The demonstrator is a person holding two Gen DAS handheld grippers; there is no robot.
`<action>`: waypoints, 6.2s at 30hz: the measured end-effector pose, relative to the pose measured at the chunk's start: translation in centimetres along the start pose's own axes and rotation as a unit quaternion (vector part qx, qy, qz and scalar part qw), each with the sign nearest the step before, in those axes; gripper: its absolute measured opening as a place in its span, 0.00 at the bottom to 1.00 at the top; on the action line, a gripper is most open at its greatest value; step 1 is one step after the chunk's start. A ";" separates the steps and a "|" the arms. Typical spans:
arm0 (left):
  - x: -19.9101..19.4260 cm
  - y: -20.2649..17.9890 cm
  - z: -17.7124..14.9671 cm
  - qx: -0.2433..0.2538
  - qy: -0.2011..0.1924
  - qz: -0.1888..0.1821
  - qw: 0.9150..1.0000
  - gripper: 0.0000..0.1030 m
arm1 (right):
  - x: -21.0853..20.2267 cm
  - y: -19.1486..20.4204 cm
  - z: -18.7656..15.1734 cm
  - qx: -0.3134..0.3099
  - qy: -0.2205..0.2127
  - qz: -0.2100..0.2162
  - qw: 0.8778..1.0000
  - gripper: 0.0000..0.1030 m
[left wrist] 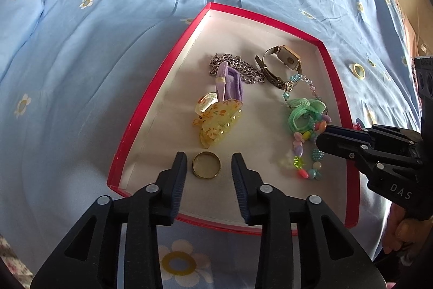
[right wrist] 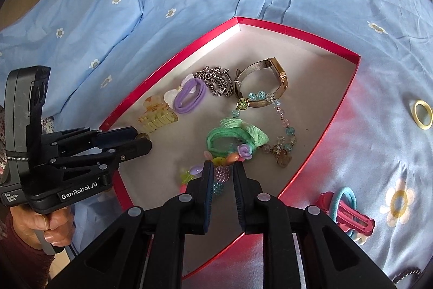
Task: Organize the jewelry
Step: 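Open the right tool releasing the bracelet while the left tool releases the ring, then move both open tools back toward the black bead bracelet and teal tie, then grasp the teal hair tie with the left tool while the right tool grasps the black bead bracelet, then carry the black bracelet in the right tool while the left tool carries the teal tie into the box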
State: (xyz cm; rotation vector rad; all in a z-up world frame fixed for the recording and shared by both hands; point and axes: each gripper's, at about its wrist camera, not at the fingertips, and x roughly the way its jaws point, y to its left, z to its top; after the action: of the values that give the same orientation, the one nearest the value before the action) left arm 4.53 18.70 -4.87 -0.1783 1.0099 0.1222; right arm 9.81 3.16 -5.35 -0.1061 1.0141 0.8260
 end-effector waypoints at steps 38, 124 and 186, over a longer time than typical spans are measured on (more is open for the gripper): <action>-4.2 -11.0 -0.2 0.070 -0.026 -0.075 0.994 0.50 | -13.4 -11.0 -8.4 0.147 -0.087 -0.059 0.984 0.42; -5.2 -17.0 -0.1 0.108 -0.030 -0.179 0.977 0.03 | -16.7 -11.4 -10.0 0.120 -0.118 -0.097 0.981 0.07; -1.8 4.1 -0.2 -0.102 -0.007 -0.063 0.993 0.03 | -2.5 0.8 0.4 0.004 -0.036 0.022 0.999 0.07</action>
State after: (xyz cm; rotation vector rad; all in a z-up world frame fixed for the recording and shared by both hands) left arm 2.66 22.60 -3.87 -0.4269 0.9692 0.1107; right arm 8.86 2.51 -2.96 -0.0477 0.9546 0.8604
